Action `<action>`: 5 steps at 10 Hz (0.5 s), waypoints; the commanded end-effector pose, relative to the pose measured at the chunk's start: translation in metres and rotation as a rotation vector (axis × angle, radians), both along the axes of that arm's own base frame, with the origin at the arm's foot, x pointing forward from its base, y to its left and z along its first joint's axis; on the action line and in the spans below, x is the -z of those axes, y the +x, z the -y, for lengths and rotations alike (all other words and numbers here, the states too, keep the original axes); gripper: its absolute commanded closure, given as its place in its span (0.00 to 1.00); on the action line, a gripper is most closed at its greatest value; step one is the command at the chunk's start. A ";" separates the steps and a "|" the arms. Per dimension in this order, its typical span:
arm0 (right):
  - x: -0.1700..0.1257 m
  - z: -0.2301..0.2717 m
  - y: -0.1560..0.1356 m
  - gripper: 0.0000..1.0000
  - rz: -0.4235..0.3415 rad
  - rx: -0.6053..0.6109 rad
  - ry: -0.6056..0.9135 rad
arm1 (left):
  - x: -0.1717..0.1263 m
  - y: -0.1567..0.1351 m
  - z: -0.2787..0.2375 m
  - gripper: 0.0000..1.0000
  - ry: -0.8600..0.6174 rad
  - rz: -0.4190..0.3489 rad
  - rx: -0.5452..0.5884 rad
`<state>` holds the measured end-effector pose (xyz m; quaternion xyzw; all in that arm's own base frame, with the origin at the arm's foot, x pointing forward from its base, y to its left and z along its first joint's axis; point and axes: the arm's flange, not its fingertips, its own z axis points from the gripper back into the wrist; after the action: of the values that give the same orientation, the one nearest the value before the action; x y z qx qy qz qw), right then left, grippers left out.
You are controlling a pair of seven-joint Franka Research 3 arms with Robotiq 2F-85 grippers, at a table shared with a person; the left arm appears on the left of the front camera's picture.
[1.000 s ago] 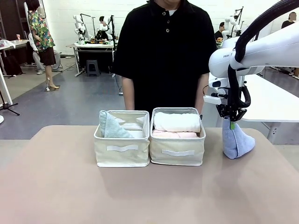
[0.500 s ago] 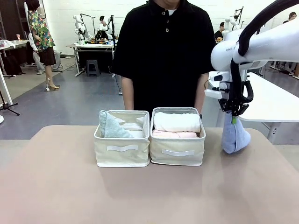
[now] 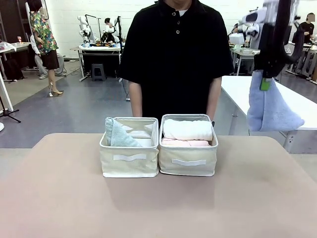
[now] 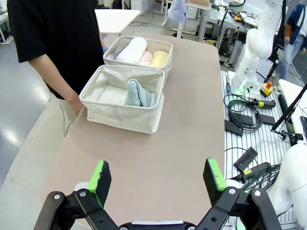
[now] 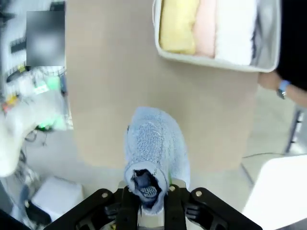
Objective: Sort the towels based on their folding style.
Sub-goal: Pick up another triangle-folded towel from the table and place it in the left Fabric basket.
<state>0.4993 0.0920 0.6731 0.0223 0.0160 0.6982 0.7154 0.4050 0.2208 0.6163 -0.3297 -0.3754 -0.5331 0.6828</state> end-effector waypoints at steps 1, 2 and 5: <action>0.015 -0.006 0.021 0.86 -0.027 0.107 0.100 | 0.001 -0.003 0.002 0.00 0.008 0.002 -0.013; 0.024 0.005 0.021 0.86 -0.058 0.108 0.115 | 0.001 -0.003 0.002 0.00 0.008 0.002 -0.013; 0.001 -0.004 0.003 0.86 -0.017 0.063 0.040 | 0.001 -0.003 0.002 0.00 0.008 0.002 -0.013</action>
<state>0.5070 0.0959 0.6661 0.0575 0.0046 0.6680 0.7419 0.4050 0.2208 0.6164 -0.3296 -0.3754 -0.5332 0.6827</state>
